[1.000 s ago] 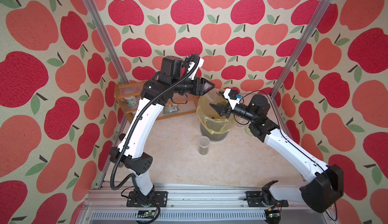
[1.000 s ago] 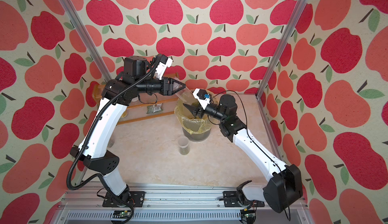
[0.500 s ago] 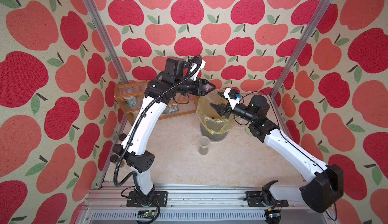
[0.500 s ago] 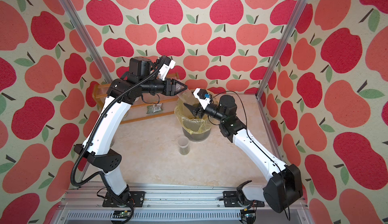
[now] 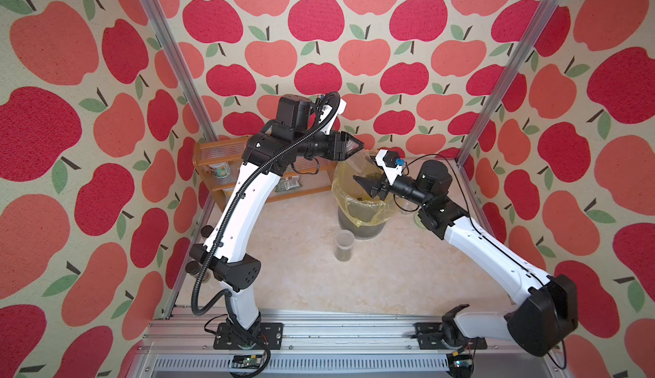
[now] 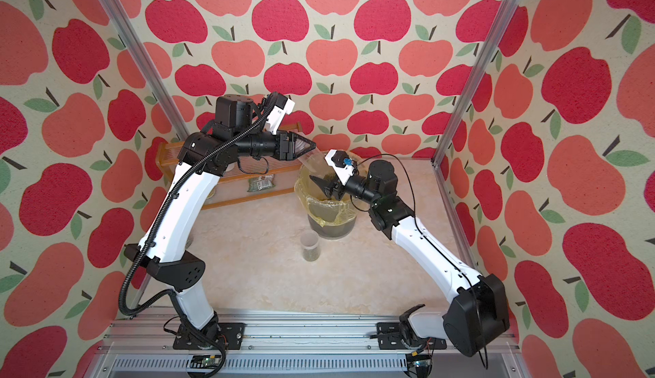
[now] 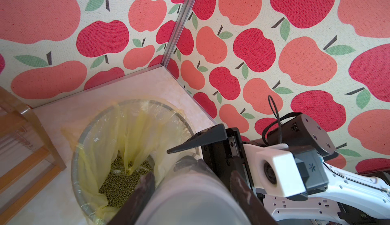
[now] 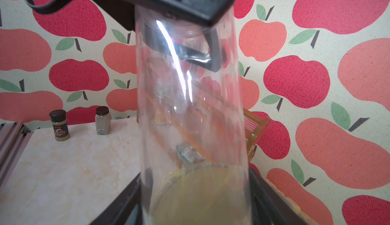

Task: Empty moldy mung beans from jars
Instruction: Pick up the jar from the center of the board.

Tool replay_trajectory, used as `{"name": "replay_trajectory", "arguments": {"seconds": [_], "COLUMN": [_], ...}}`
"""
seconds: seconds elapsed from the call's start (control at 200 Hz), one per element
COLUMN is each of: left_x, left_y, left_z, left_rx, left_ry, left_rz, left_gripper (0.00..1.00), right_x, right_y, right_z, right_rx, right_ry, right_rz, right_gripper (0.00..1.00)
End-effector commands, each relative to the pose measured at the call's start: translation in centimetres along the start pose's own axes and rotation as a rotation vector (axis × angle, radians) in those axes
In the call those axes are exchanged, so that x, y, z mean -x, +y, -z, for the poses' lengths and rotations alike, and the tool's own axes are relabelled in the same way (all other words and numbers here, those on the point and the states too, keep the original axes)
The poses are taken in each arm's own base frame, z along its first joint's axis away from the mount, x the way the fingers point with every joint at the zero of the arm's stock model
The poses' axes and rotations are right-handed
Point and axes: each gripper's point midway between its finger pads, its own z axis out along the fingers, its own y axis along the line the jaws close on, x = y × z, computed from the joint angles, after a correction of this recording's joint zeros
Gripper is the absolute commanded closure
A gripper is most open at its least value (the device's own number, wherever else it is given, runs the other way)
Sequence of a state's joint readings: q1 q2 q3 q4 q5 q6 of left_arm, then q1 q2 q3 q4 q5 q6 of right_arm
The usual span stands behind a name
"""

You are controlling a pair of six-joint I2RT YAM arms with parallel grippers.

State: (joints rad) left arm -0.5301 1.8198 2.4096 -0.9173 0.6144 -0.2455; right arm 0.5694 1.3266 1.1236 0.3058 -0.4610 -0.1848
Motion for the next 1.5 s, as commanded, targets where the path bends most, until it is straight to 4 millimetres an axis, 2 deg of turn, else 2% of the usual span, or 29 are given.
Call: {"name": "replay_trajectory", "arguments": {"seconds": [0.0,0.195,0.43,0.64,0.725,0.745,0.86,1.066,1.276,1.366,1.491], "left_x": [0.6,0.2,0.4,0.4,0.5,0.5,0.9,2.0,2.5,3.0,3.6], "left_y": [-0.5,-0.3,0.2,0.6,0.6,0.6,0.0,-0.5,0.1,0.3,-0.3], "left_z": [0.6,0.0,-0.1,-0.5,-0.7,-0.7,-0.6,0.4,0.8,1.1,1.9], "left_rx": [-0.008,-0.019,-0.004,-0.008,-0.012,-0.013,-0.044,-0.032,0.001,0.011,-0.012], "left_ry": [-0.018,0.000,-0.007,-0.007,-0.007,-0.008,-0.021,-0.096,-0.174,-0.239,-0.332], "left_rz": [-0.011,0.006,0.007,0.018,0.018,0.019,-0.001,-0.080,-0.108,-0.126,-0.157], "left_gripper": [0.45,0.45,0.41,0.38,0.32,0.24,0.00,0.00,0.01,0.08,0.10], "right_x": [0.3,1.0,0.9,0.6,0.7,0.7,0.6,-0.7,0.7,1.3,1.5], "right_y": [-0.1,0.2,0.2,0.0,-0.1,-0.1,-0.6,-0.8,-0.7,-0.4,-0.2], "right_z": [-0.1,0.0,0.1,0.4,0.7,0.8,0.9,1.2,2.7,3.2,3.4], "right_rx": [-0.007,0.006,0.005,-0.017,-0.039,-0.042,-0.069,-0.099,-0.125,-0.111,-0.099], "right_ry": [0.005,-0.039,-0.039,-0.036,-0.047,-0.048,-0.035,0.029,-0.033,-0.061,-0.060], "right_rz": [0.018,0.002,-0.004,-0.021,-0.030,-0.033,-0.073,-0.152,-0.221,-0.259,-0.296], "right_gripper": [0.29,0.34,0.49,0.52,0.53,0.54,0.54,0.54,0.54,0.53,0.53]}}
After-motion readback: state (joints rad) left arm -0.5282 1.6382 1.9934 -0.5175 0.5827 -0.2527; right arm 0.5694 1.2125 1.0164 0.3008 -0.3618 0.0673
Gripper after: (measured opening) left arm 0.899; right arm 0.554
